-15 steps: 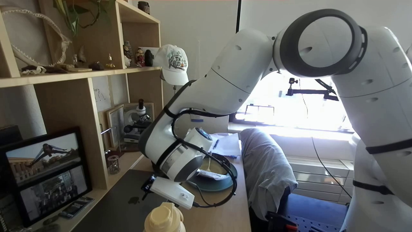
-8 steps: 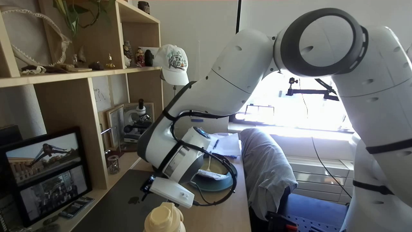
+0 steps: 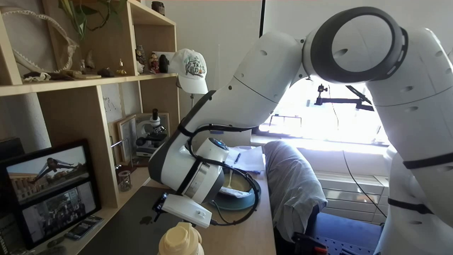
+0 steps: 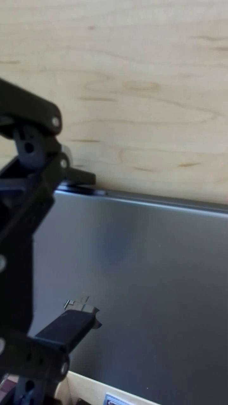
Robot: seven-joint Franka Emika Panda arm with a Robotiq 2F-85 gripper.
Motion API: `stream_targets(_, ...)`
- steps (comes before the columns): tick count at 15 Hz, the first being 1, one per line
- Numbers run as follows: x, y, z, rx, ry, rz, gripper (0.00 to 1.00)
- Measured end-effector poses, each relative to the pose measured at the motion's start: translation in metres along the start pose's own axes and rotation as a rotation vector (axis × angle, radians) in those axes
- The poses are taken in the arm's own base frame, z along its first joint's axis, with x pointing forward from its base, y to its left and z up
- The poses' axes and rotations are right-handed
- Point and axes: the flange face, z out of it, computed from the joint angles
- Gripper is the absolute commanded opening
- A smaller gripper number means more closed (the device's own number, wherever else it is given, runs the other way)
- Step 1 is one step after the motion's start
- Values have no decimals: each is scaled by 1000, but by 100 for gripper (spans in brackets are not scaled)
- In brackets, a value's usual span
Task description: Open the laptop
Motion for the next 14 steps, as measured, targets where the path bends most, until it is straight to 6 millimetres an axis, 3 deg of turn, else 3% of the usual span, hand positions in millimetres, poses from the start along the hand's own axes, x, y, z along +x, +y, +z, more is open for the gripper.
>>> stream_targets(9, -6, -15, -21, 17, 0, -4, 100)
stream_targets(14, 0, -52, -51, 108, 18, -2, 100)
